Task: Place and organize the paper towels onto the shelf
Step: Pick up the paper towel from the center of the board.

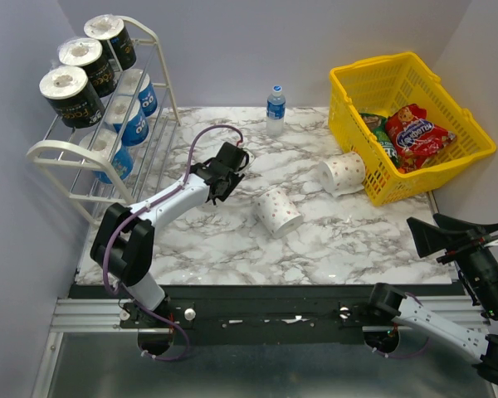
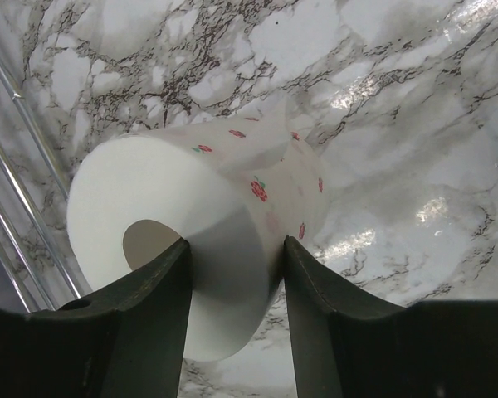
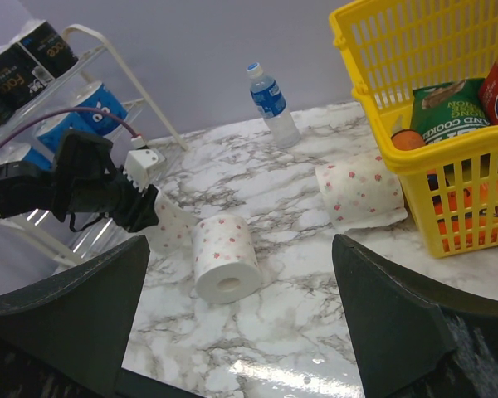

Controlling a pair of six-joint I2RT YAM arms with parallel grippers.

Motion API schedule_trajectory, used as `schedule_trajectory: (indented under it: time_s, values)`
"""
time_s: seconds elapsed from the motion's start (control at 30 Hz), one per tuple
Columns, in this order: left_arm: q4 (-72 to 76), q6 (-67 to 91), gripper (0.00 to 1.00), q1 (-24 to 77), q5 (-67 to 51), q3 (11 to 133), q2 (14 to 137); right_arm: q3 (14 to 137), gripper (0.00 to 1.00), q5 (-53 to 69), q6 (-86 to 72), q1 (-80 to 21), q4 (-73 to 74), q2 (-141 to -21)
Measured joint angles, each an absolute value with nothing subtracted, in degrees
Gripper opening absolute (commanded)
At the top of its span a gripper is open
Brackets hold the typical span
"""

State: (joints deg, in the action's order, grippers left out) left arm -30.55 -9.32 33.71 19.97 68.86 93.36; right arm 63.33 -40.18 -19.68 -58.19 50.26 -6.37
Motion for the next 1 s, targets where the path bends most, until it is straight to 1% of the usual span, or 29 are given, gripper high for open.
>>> schedule_trajectory:
  time_s: [0.13,0.23,0.33,0.63,0.83,1.0]
  values:
    - [-31.66,-10.83,0.47,33.5,21.96,70.26,94.26,63.33,1.0,-40.18,-19.62,-58.19,50.24,-6.37]
    - [-32.56,-12.6,0.43,32.45,23.14,73.84,96.01,63.33,1.0,-40.21,-19.46,-58.19,50.22,-6.48]
    - [-32.12,-14.59,0.46,30.44,24.75,78.19,98.0,63.33,1.0,-40.25,-19.4,-58.19,50.19,-7.03]
    - [-27.44,-22.83,0.46,23.31,29.17,86.96,107.07,61.8,1.0,-41.93,-17.69,-58.19,48.1,-9.02]
    - [-25.85,-27.68,0.46,20.53,30.35,92.51,113.38,61.58,1.0,-42.61,-16.84,-58.19,45.8,-11.22]
    - [-24.43,-30.61,0.48,19.07,31.05,96.42,115.9,61.25,1.0,-42.61,-16.45,-58.19,44.53,-12.56]
